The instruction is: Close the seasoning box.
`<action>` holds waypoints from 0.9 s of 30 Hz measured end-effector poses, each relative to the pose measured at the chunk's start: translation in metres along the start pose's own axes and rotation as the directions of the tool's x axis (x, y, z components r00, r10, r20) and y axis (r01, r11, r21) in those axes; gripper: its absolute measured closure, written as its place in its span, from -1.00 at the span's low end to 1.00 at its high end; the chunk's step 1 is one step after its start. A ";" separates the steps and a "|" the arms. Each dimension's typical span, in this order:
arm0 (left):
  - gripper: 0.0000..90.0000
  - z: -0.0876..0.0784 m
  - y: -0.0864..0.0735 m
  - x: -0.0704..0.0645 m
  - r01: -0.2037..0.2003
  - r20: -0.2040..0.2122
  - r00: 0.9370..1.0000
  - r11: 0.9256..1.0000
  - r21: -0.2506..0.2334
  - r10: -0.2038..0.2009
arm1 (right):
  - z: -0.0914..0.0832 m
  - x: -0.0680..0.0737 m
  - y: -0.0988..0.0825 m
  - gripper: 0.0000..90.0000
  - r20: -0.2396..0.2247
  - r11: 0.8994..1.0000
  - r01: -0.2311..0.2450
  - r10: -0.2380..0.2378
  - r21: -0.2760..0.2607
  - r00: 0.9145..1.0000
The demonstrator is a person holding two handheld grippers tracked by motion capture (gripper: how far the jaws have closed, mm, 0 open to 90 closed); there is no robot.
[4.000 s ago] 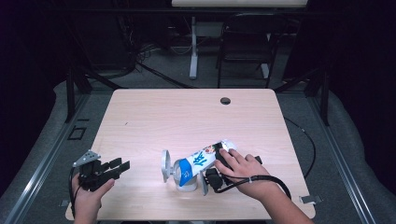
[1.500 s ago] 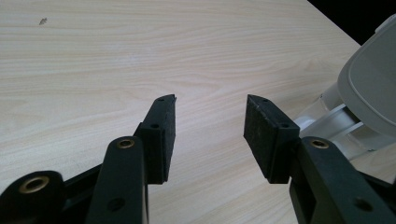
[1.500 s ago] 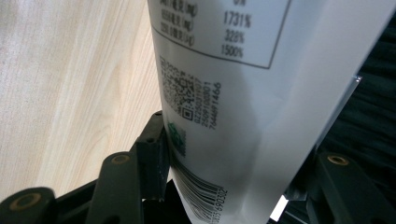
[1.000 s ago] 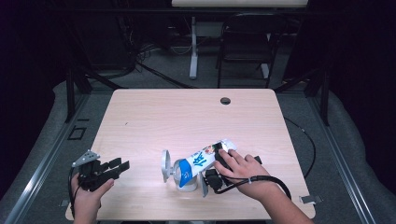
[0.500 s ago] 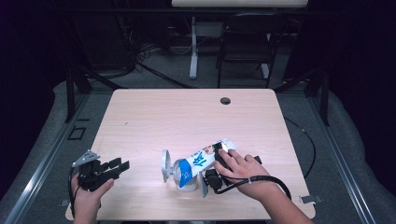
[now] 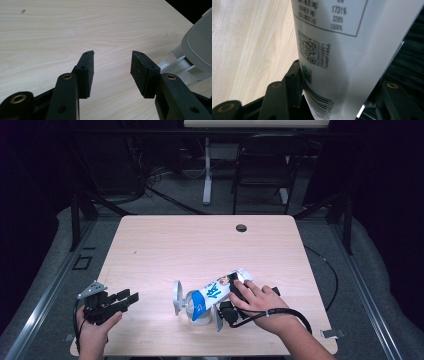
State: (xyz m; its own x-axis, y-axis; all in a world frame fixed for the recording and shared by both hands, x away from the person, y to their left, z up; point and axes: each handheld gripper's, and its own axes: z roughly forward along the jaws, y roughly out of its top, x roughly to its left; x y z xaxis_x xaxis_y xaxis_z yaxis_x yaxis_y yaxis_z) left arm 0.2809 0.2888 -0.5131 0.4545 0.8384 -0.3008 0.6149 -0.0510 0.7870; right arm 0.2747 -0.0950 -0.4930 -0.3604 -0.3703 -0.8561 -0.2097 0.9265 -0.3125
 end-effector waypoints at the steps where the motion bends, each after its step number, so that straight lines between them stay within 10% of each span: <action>1: 0.20 0.000 0.000 0.000 0.000 0.000 1.000 1.000 0.001 0.000 | 0.000 0.000 0.000 0.04 0.000 1.000 -0.001 0.001 -0.001 1.000; 27: 0.20 0.000 0.000 0.000 0.000 -0.001 1.000 1.000 0.000 0.000 | 0.000 -0.001 0.000 0.05 -0.002 1.000 0.004 -0.004 0.000 1.000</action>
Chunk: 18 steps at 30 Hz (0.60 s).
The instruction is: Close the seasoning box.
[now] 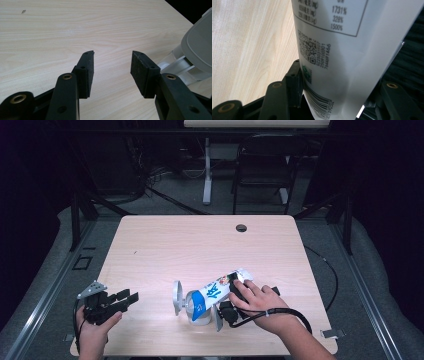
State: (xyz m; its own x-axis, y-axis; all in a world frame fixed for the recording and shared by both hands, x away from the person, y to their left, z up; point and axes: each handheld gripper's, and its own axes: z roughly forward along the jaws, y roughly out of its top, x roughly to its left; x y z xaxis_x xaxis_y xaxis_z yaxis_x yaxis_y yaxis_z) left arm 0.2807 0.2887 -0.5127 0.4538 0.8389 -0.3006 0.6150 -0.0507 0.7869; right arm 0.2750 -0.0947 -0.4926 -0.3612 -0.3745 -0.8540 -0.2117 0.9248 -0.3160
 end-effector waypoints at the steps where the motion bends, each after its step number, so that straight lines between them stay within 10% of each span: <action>1: 0.20 0.000 0.000 0.000 -0.001 0.000 1.000 1.000 0.000 0.001 | 0.000 0.000 0.000 0.05 0.001 1.000 0.001 -0.001 -0.001 1.000; 18: 0.20 -0.001 0.000 0.001 0.002 0.001 1.000 1.000 0.000 -0.002 | 0.000 0.000 0.000 0.05 0.003 1.000 0.002 -0.002 -0.004 1.000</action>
State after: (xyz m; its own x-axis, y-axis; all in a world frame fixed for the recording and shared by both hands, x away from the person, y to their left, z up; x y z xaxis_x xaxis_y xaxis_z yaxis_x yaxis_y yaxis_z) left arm 0.2807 0.2895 -0.5125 0.4537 0.8382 -0.3026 0.6156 -0.0492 0.7865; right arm 0.2750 -0.0948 -0.4926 -0.3581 -0.3762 -0.8545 -0.2164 0.9237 -0.3160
